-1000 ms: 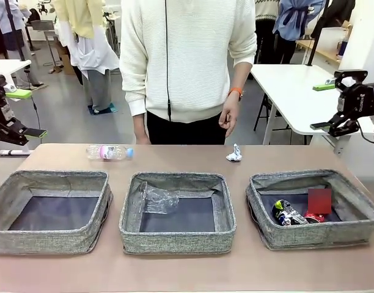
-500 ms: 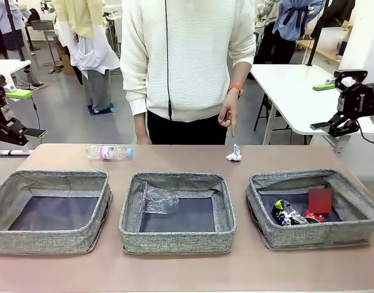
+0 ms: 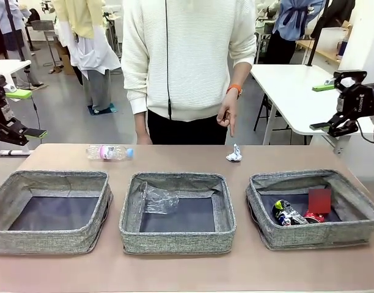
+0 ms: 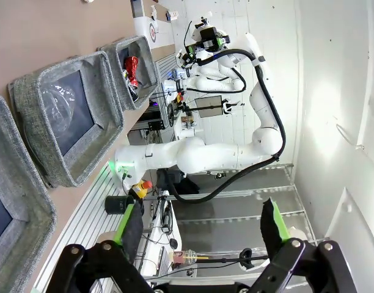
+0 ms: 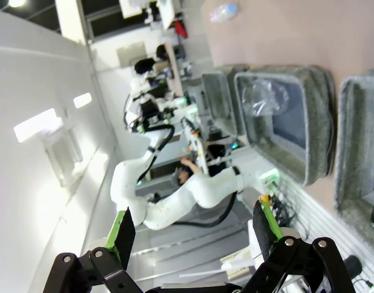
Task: Sort the waste into the appropriate baskets.
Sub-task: Pick up the waste item pointed out by the person.
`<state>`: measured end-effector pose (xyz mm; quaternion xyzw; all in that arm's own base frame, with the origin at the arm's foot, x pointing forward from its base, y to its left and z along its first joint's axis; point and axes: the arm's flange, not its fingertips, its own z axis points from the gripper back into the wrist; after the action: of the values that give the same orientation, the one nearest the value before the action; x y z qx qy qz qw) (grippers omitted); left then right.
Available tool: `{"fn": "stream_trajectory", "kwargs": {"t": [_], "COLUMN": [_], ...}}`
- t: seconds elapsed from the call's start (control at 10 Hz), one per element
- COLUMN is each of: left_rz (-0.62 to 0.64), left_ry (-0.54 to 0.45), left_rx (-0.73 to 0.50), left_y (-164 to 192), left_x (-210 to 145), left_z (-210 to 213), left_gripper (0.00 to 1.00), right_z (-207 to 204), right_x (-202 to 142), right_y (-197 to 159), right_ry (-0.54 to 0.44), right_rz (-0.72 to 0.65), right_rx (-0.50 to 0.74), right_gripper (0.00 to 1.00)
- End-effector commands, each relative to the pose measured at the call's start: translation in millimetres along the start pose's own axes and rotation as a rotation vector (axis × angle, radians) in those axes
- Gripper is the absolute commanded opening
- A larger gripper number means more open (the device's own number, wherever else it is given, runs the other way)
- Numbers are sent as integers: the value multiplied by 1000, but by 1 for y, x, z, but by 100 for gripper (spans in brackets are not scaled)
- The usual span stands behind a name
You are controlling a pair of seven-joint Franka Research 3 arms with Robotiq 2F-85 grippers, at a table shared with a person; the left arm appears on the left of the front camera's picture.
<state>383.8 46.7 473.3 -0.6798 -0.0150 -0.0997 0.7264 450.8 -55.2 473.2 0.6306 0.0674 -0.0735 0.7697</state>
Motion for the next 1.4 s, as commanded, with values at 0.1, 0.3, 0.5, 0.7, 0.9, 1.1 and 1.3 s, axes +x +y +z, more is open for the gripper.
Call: {"fn": "stream_trajectory", "kwargs": {"t": [0.1,0.3,0.5,0.7,0.9,1.1,1.3], "left_rz": [9,9,9,9,9,9,9], "left_ry": [-7,-7,-7,-7,-7,-7,-7], "left_rx": [-2,-2,-2,-2,-2,-2,-2], "left_y": [-3,-3,-3,-3,-3,-3,-3], "left_x": [0,0,0,0,0,0,0], "left_z": [-1,-1,-1,-1,-1,-1,-1], "left_gripper": [100,100,100,100,100,100,100], "right_z": [-104,-176,-177,-196,-211,-212,-218], "right_x": [84,143,158,131,160,166,169], "right_y": [35,24,22,31,5,-9,-24], "right_ry": [-259,-531,-634,-313,-286,-170,-157], "right_rz": [11,0,-16,185,297,434,553], "right_rx": [-624,-1119,-1240,-662,-950,-1029,-1177], "right_gripper": [100,100,100,100,100,100,100]}}
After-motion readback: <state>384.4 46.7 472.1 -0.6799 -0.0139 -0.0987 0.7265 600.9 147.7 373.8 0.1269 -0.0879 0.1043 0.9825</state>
